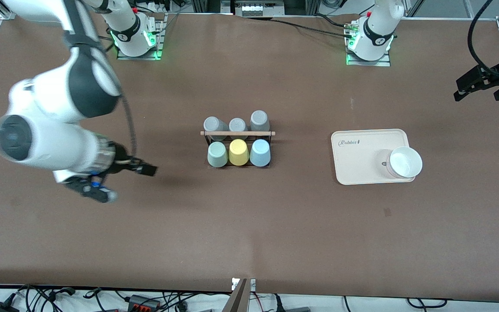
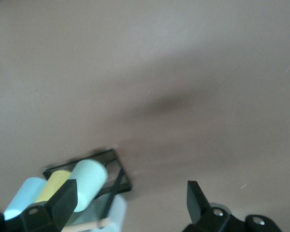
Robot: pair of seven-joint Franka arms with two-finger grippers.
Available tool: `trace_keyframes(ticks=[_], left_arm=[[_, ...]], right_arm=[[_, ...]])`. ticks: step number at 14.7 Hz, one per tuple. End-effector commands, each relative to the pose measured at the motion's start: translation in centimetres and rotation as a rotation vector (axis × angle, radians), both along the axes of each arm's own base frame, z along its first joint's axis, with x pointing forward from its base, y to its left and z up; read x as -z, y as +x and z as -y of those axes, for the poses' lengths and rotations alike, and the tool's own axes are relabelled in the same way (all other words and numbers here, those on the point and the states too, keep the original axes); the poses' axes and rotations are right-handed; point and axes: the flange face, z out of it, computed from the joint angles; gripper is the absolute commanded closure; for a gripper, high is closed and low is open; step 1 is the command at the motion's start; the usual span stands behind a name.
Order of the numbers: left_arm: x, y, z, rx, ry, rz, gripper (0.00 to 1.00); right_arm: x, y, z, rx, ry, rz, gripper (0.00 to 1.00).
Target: Hang scattered cups on rack with three cups
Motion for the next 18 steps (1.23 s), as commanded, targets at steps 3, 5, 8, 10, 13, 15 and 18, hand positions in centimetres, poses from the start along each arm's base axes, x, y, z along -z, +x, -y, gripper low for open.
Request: trace_keyframes(ticks=[3,5,8,10,13,15,18], left_arm=[[0.6,0.5,-0.8,0.036,0.006,0.013,0.0],[0.6,0.6,-0.8,0.036,0.006,0.016,0.0],[0.3,0.7,-0.7,0.039,0.008,0.016,0.0],[0.0,1.5,-0.8,0.034,0.008,0.025,0.0],[-0.5,2.4,-0.7,0.034,0.007,0.016,0.0],[-0.6,2.9,-0.7,0.033,0.005,0.013,0.0],[-0.7,3.1,-0.8,0.034,0.007,0.013,0.0]], right_arm=[[-5.4,-0.7,7.6,-0.157,-0.055,0.08,0.0],[-7.9,-1.4,10.1,-0.216,-0.106,0.125,0.0],[-9.5,-3.1,15.1,-0.26,-0.184,0.143,0.0],[-10.5,-3.4,17.5,-0.331,-0.179,0.166,0.0],[-11.9,-4.0,17.9,-0.335,-0.185,0.193,0.0],[-11.1,-4.4,18.3,-0.335,-0.187,0.175,0.0],[-10.6,-7.0,18.2,-0.338,-0.195,0.199,0.0]])
